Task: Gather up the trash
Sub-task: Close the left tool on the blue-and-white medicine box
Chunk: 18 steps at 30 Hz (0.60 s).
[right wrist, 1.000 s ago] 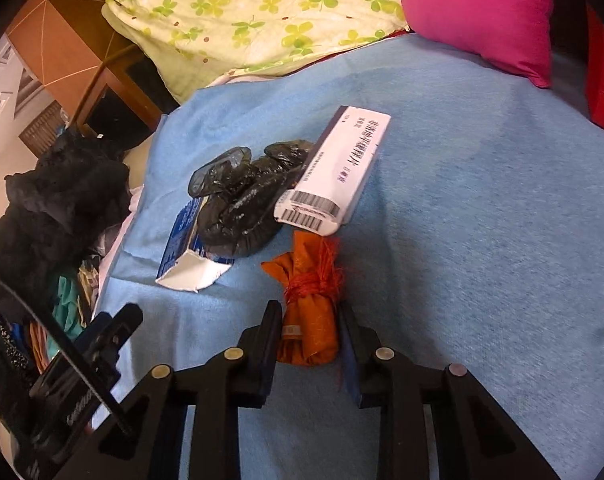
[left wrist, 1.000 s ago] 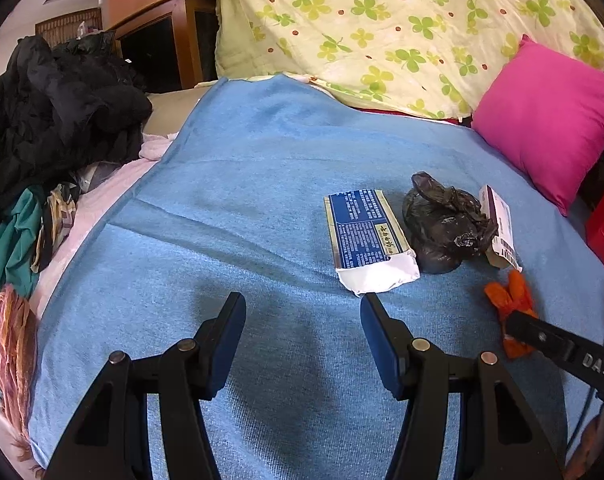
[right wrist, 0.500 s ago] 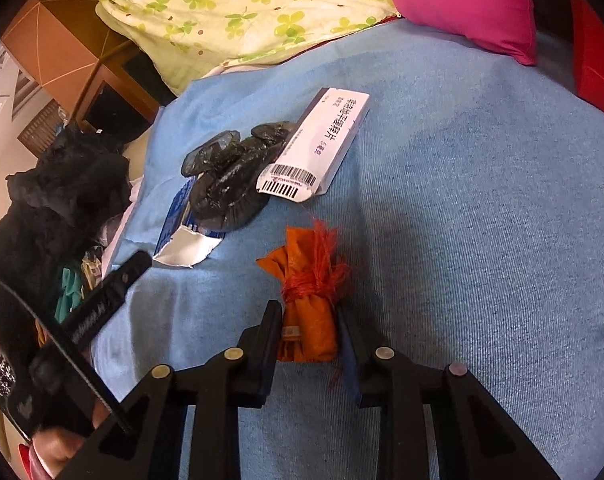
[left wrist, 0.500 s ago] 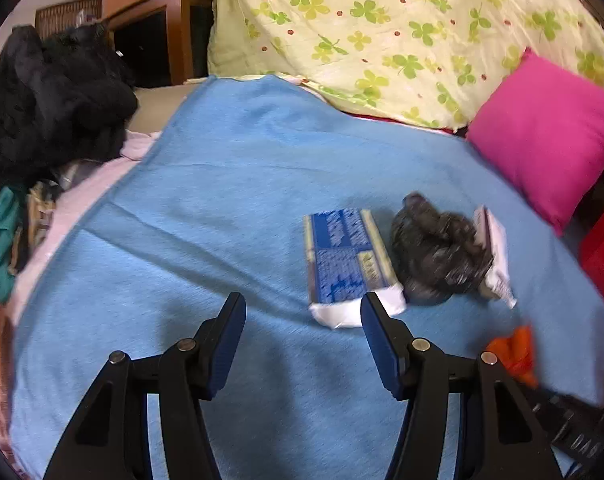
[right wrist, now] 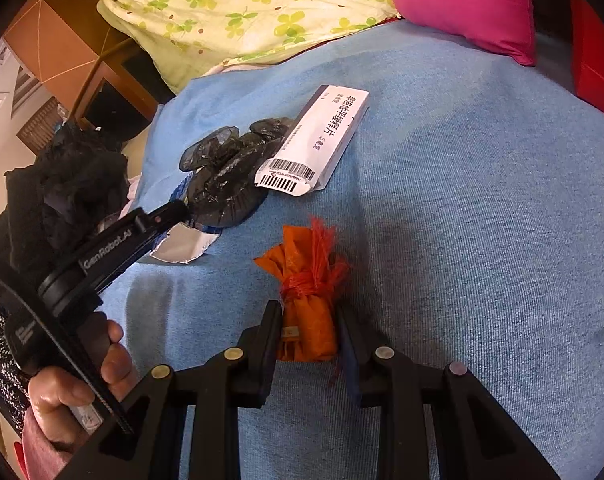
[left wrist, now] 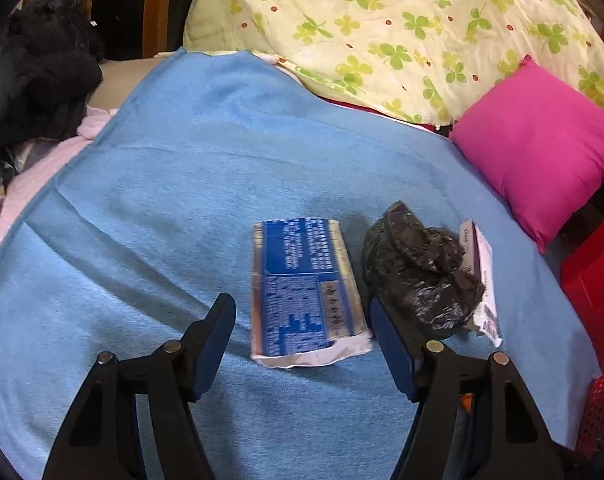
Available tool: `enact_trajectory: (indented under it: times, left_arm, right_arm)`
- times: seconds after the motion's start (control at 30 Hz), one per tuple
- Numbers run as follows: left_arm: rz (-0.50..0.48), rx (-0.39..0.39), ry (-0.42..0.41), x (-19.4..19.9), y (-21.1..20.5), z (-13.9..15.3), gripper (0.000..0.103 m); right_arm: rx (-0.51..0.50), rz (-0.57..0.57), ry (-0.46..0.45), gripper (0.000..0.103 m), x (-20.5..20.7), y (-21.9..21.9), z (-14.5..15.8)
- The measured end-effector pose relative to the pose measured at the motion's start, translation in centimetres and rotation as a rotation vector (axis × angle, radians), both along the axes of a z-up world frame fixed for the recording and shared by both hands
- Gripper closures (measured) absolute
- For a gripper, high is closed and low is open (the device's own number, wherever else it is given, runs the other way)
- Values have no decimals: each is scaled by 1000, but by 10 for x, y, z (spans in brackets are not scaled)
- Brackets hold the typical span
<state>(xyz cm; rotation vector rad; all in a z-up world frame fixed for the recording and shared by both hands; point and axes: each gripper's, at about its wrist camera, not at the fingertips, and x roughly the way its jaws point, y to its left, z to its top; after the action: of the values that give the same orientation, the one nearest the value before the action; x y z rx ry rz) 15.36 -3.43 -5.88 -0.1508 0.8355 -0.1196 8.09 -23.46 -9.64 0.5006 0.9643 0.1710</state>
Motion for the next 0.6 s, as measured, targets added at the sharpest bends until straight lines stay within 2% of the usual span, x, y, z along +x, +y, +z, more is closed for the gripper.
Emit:
enact_trajectory:
  times: [0.27, 0.33, 0.6]
  left_arm:
    - [2, -42, 58, 9, 2, -14, 33]
    - [-2, -71, 58, 9, 5, -15, 42]
    - [1, -80, 18, 1, 8, -6, 45]
  right_arm:
    - [19, 1, -2, 72, 0, -3, -2]
    - [18, 2, -2, 72, 0, -3, -2]
    - [-1, 10, -6, 72, -1, -1, 1]
